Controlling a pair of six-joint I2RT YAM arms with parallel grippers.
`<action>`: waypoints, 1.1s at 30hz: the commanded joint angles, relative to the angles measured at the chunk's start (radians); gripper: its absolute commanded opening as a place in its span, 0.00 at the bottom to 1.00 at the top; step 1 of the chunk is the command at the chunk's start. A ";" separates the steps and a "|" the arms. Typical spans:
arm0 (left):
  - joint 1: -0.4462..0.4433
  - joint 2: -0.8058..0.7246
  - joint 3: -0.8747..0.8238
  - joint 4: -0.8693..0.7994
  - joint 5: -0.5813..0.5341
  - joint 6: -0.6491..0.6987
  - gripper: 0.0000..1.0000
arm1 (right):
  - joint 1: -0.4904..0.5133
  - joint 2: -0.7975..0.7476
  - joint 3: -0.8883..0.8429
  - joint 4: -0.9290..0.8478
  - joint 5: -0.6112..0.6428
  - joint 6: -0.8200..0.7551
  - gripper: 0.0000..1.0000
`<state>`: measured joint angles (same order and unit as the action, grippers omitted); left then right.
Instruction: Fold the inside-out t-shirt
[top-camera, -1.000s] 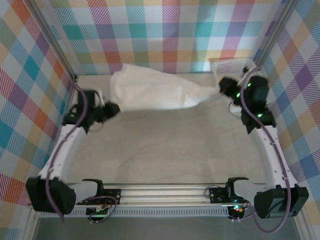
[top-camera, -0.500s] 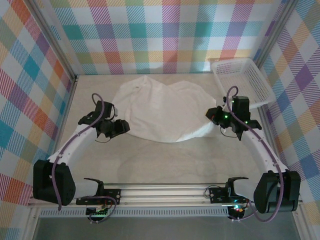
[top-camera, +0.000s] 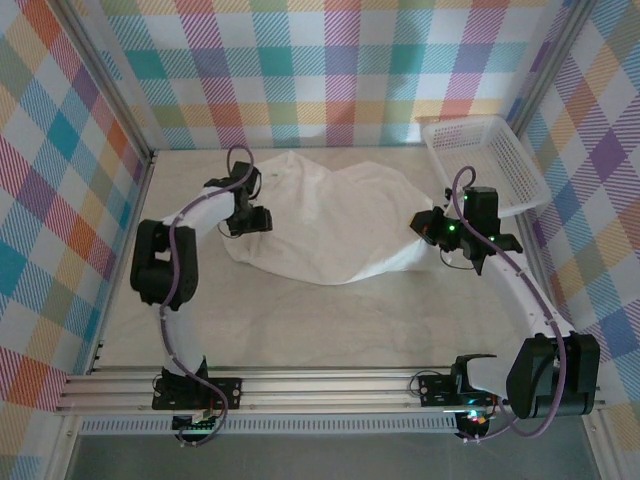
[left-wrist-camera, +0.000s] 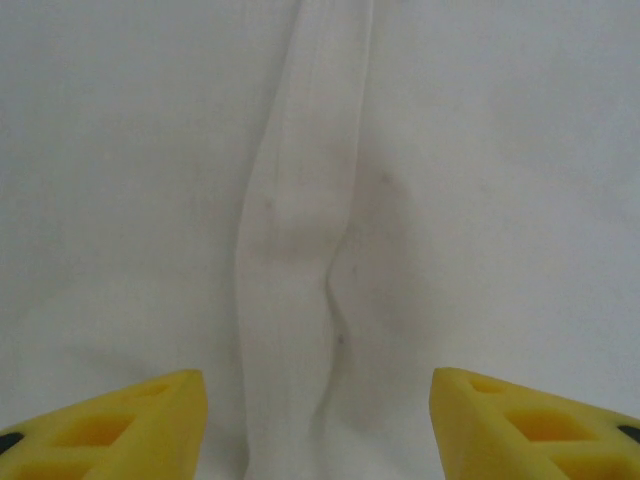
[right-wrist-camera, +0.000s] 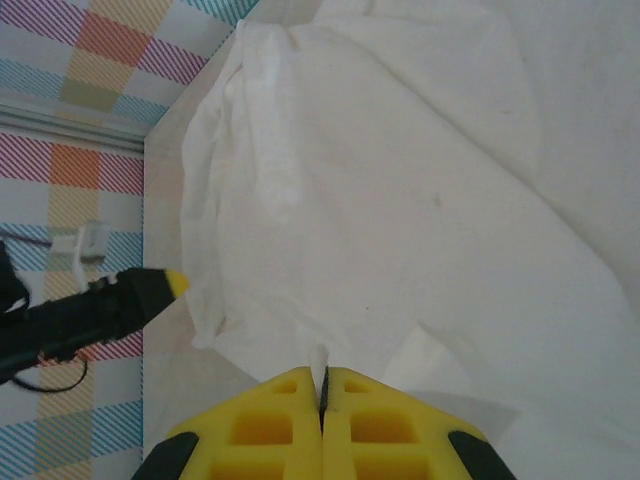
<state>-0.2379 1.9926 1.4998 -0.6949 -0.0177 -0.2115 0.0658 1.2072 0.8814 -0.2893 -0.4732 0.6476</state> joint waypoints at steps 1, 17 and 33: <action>-0.014 0.079 0.126 -0.098 -0.119 -0.003 0.58 | 0.003 -0.015 0.034 -0.006 -0.022 0.010 0.00; 0.016 0.249 0.348 -0.270 -0.159 0.081 0.32 | -0.004 -0.027 0.107 -0.160 0.156 -0.004 0.00; 0.140 -0.079 0.099 -0.138 -0.035 0.074 0.15 | -0.187 -0.039 0.214 -0.321 0.315 -0.007 0.00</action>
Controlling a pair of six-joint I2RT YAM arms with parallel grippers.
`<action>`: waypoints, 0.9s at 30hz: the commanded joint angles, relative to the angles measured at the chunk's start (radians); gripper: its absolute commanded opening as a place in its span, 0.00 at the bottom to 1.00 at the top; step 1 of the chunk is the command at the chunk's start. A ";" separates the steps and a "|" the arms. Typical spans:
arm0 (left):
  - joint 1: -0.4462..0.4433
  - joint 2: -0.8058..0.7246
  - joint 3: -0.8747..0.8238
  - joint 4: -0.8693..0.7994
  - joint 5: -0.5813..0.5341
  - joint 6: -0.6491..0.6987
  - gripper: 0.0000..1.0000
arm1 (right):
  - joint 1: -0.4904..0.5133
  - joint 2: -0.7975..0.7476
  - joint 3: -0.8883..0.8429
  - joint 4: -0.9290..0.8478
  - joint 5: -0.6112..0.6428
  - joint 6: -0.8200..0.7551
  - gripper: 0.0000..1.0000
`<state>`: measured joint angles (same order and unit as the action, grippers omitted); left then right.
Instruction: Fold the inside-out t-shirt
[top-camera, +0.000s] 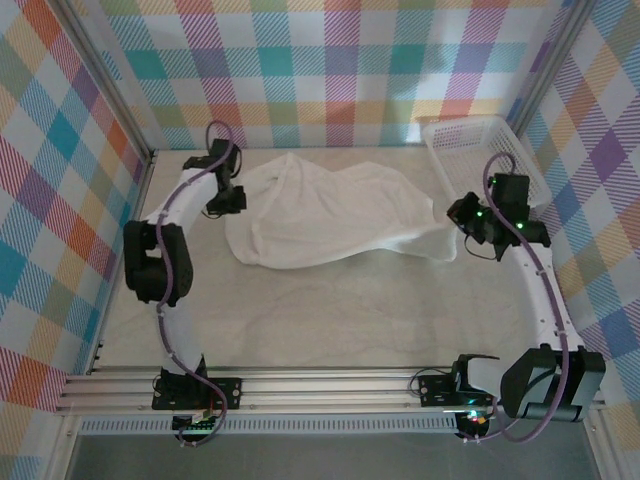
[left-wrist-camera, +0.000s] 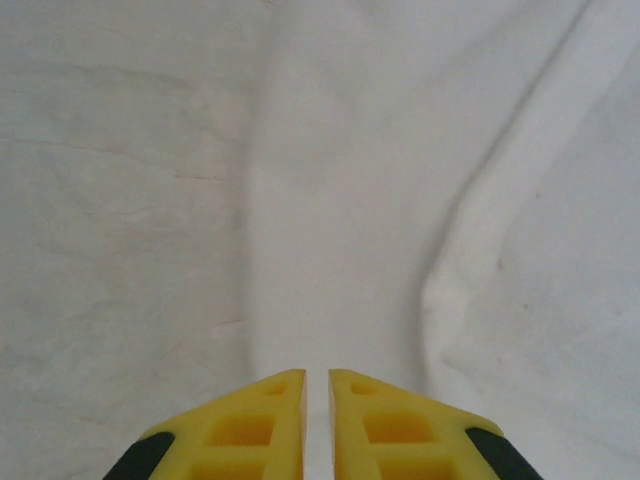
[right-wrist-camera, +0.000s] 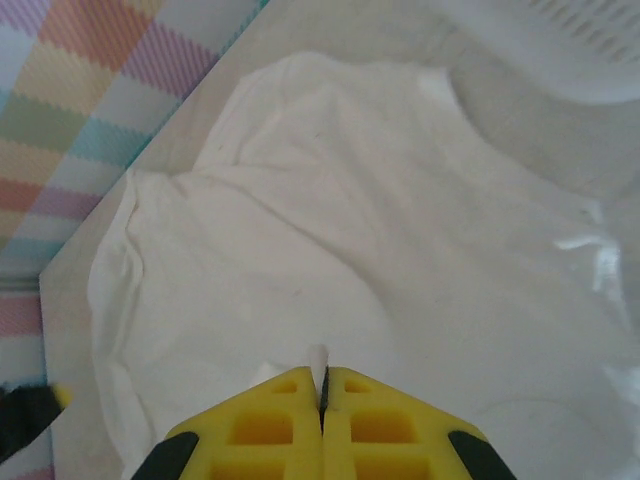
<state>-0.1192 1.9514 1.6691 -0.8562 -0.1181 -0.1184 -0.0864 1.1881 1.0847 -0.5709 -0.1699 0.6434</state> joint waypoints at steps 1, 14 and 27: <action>0.021 -0.043 -0.094 0.025 0.068 -0.024 0.17 | -0.037 -0.012 0.007 -0.037 -0.007 -0.008 0.00; -0.293 0.052 -0.032 -0.057 -0.162 -0.229 0.36 | -0.037 0.055 -0.044 0.029 -0.246 -0.021 0.00; -0.316 0.310 0.225 -0.172 -0.333 -0.122 0.34 | -0.035 0.033 -0.091 0.036 -0.262 -0.019 0.00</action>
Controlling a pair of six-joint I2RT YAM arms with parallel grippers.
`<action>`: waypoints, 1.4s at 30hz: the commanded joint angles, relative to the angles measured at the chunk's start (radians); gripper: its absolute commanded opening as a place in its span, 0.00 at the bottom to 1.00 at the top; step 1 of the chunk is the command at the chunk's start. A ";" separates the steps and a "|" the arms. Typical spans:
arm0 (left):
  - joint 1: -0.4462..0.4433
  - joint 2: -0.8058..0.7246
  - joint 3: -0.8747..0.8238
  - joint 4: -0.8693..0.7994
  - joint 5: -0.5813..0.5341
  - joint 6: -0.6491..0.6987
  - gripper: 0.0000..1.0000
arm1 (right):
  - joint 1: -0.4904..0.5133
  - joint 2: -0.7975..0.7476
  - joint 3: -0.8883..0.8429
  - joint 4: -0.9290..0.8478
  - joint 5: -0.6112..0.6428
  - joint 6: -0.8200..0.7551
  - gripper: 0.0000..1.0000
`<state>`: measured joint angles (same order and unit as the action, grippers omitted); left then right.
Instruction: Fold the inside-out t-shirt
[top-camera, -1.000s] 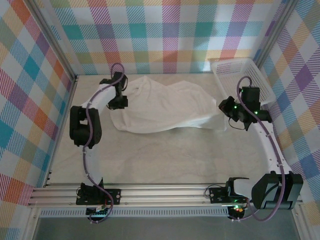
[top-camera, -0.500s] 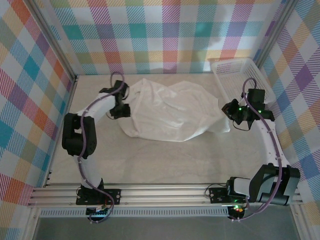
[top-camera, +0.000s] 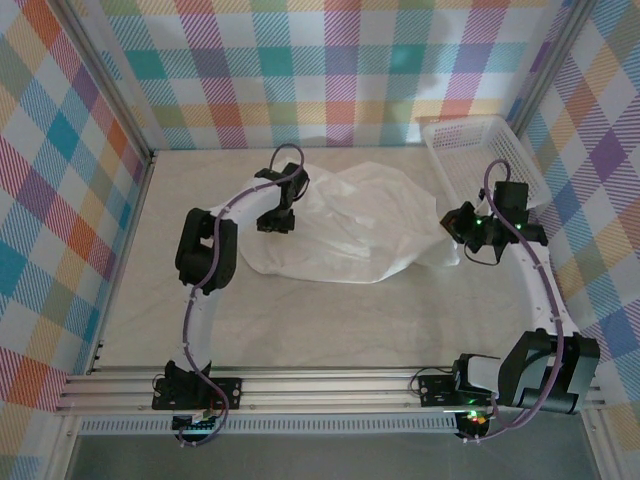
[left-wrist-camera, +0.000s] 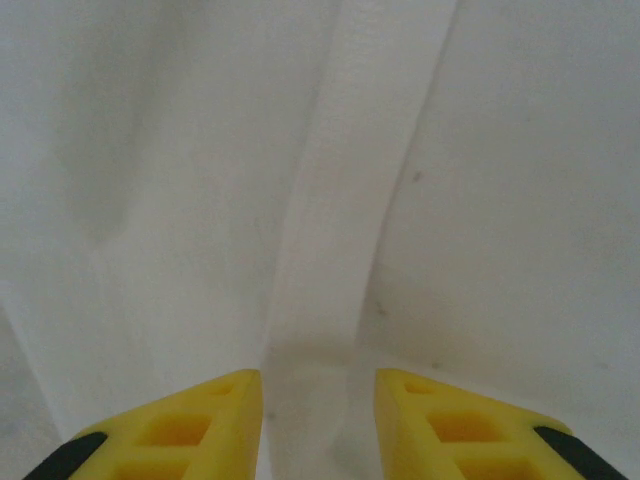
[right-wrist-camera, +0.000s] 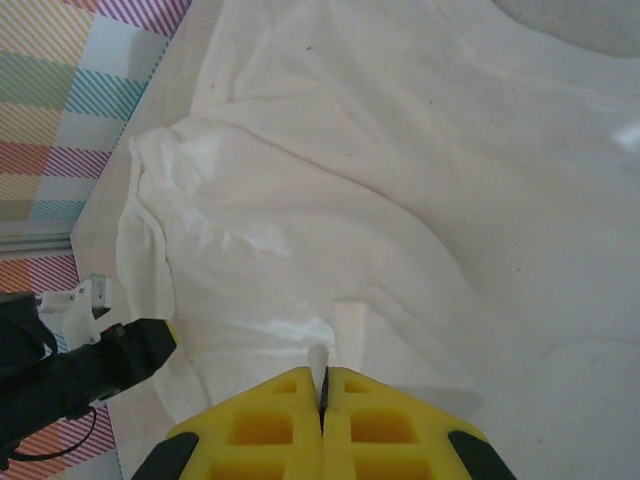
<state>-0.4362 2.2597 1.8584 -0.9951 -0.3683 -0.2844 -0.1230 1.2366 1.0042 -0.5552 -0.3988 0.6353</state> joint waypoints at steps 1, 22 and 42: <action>0.001 0.008 0.038 -0.027 -0.089 0.056 0.33 | 0.002 -0.015 -0.013 0.023 -0.036 -0.010 0.00; 0.001 0.086 0.116 -0.052 -0.044 0.157 0.35 | 0.002 -0.025 0.001 0.018 -0.037 -0.006 0.00; 0.015 0.053 0.117 -0.050 -0.159 0.189 0.04 | 0.001 -0.026 0.026 0.006 -0.035 0.003 0.00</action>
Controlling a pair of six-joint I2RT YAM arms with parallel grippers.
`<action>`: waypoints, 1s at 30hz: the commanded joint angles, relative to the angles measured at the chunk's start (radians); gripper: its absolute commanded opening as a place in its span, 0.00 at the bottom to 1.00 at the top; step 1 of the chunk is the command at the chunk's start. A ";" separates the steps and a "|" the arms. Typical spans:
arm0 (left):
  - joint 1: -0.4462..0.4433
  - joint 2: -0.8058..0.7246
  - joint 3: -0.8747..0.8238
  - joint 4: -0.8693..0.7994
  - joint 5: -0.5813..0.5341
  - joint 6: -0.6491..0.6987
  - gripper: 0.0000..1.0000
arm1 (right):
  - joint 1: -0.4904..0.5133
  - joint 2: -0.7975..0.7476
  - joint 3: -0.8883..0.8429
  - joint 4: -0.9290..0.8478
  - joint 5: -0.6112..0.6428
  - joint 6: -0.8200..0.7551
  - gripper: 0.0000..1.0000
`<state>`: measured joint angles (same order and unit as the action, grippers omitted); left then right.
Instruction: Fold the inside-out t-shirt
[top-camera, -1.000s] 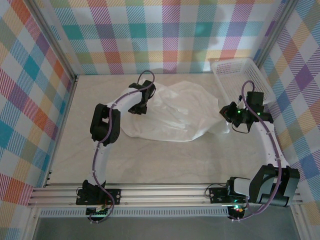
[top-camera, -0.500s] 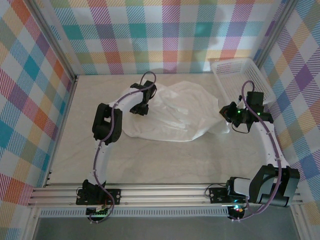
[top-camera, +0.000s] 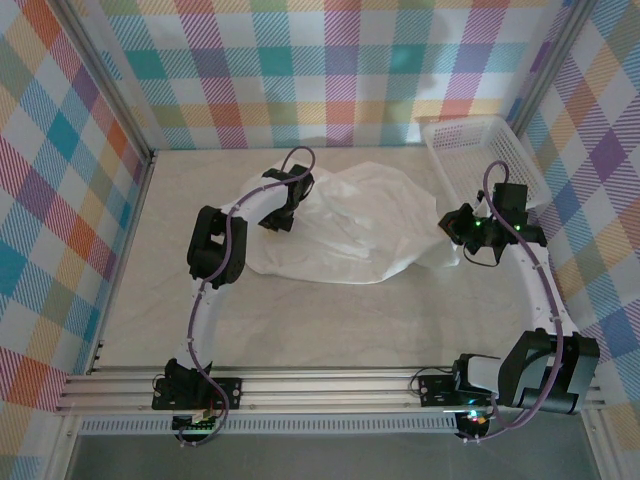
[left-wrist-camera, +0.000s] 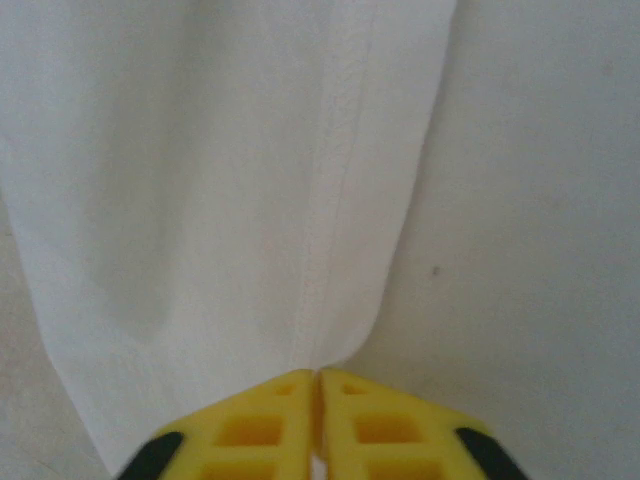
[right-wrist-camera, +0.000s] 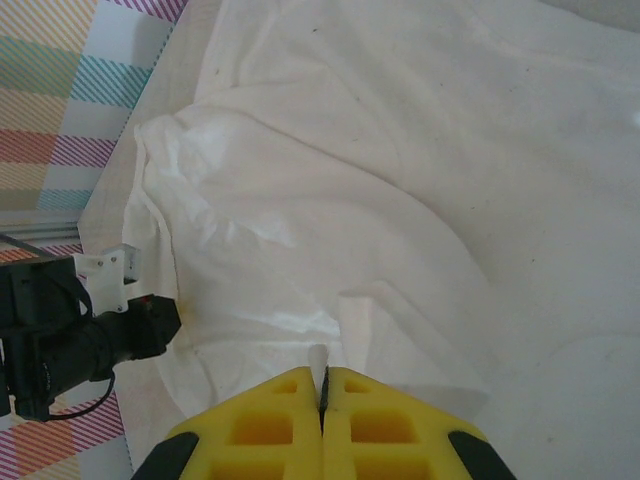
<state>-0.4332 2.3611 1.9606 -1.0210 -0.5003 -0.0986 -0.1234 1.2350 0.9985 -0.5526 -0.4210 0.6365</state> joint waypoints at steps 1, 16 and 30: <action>0.014 -0.064 0.012 -0.018 -0.019 0.003 0.00 | 0.002 -0.025 0.036 0.002 -0.012 0.001 0.00; 0.379 -0.652 -0.349 0.304 0.892 -0.276 0.00 | -0.073 -0.129 0.317 -0.086 0.319 0.012 0.00; 0.484 -0.776 -0.708 0.478 1.175 -0.400 0.00 | -0.099 -0.045 0.259 -0.081 0.169 0.039 0.00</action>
<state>0.0402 1.5753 1.2987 -0.5873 0.6258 -0.4725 -0.2165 1.1336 1.2892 -0.6216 -0.1661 0.6735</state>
